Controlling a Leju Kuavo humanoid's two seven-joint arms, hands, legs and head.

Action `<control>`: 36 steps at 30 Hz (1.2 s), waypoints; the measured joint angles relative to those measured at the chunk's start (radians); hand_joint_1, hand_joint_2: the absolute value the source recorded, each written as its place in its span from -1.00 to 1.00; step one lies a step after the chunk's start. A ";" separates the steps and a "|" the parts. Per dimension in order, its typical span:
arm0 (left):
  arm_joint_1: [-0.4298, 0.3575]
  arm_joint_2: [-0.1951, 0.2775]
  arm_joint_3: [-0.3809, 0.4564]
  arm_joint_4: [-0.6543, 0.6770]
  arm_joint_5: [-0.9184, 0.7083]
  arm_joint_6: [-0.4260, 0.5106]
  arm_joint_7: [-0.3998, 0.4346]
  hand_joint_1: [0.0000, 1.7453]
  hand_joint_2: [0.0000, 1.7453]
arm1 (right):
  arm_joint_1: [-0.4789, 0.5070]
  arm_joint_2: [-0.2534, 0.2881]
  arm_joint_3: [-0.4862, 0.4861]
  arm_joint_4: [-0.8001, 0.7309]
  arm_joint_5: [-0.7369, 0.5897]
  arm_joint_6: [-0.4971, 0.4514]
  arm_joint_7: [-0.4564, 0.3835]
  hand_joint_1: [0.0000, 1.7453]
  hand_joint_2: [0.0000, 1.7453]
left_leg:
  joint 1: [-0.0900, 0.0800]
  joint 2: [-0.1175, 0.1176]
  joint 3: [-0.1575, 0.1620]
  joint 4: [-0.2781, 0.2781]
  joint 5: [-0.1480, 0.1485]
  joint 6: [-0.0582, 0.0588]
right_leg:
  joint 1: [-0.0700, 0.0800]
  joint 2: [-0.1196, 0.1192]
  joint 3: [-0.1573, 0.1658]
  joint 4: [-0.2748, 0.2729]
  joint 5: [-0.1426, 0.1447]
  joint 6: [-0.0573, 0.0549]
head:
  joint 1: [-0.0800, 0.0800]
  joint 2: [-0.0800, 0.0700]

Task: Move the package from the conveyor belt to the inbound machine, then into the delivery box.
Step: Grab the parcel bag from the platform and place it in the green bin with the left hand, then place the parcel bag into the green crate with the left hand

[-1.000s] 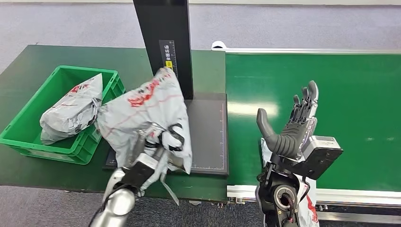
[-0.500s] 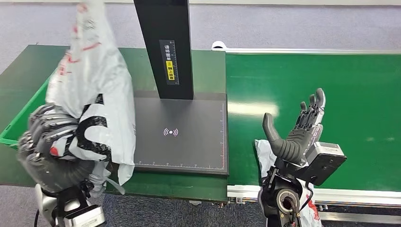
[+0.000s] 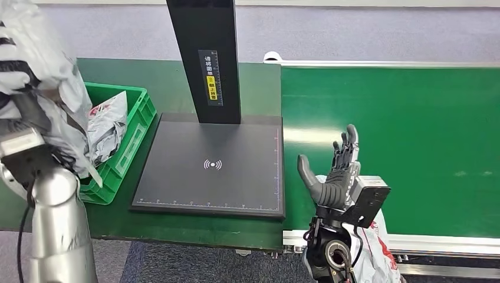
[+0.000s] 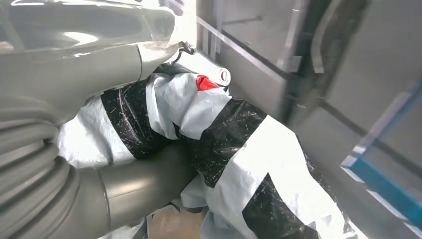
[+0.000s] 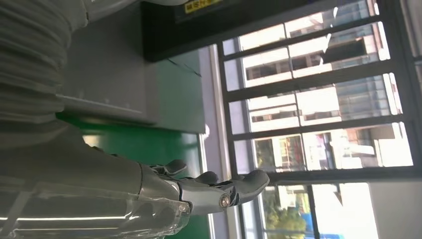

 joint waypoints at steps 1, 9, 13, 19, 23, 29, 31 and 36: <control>-0.040 0.012 0.022 0.056 -0.003 -0.004 0.012 1.00 1.00 | -0.006 0.000 0.008 0.013 -0.004 0.001 0.000 -1.00 1.00 | 0.000 0.000 0.000 0.000 0.000 0.000 | 0.000 0.000 0.000 0.000 0.000 0.000 | 0.000 0.000; -0.200 0.074 0.093 0.376 -0.052 -0.039 0.084 1.00 1.00 | -0.032 -0.001 0.041 0.076 -0.013 0.007 0.001 -1.00 1.00 | 0.000 0.000 -0.001 0.000 0.000 0.000 | 0.000 0.000 -0.001 0.000 0.000 0.000 | 0.000 0.000; -0.251 0.099 0.094 0.521 -0.171 -0.088 0.192 1.00 1.00 | -0.039 -0.001 0.050 0.090 -0.013 0.009 0.002 -1.00 1.00 | 0.000 0.000 -0.001 0.000 0.000 0.000 | 0.000 0.000 -0.001 0.000 0.000 0.000 | 0.000 0.000; -0.353 0.149 0.084 0.855 -0.335 -0.101 0.338 0.97 1.00 | -0.052 -0.003 0.068 0.109 -0.006 0.007 0.009 -1.00 1.00 | 0.000 0.003 -0.001 0.000 0.000 -0.001 | 0.000 0.002 -0.002 0.001 0.001 -0.001 | 0.000 0.000; -0.415 0.179 0.076 1.018 -0.393 -0.211 0.468 0.90 1.00 | -0.062 -0.009 0.075 0.133 -0.012 0.008 0.014 -1.00 1.00 | 0.000 0.003 -0.001 0.000 0.000 -0.001 | 0.000 0.002 -0.002 0.001 0.001 -0.001 | 0.000 0.000; -0.475 0.203 0.038 1.144 -0.493 -0.303 0.636 -0.08 1.00 | -0.084 -0.013 0.075 0.176 -0.021 0.018 0.014 -1.00 1.00 | 0.000 0.004 -0.001 0.000 0.000 -0.001 | 0.000 0.002 -0.002 0.001 0.001 -0.001 | 0.001 0.000; -0.484 0.208 0.032 1.162 -0.497 -0.297 0.636 -0.99 1.00 | -0.087 -0.013 0.075 0.185 -0.021 0.020 0.014 -1.00 1.00 | 0.000 0.004 -0.001 0.000 0.000 -0.001 | 0.000 0.002 -0.002 0.001 0.001 -0.001 | 0.000 0.000; -0.487 0.207 0.055 1.173 -0.408 -0.211 0.472 -1.00 1.00 | -0.095 -0.014 0.074 0.204 -0.023 0.020 0.006 -1.00 1.00 | 0.000 0.004 -0.001 0.000 0.000 -0.001 | 0.000 0.002 -0.003 0.001 0.001 -0.001 | 0.000 0.000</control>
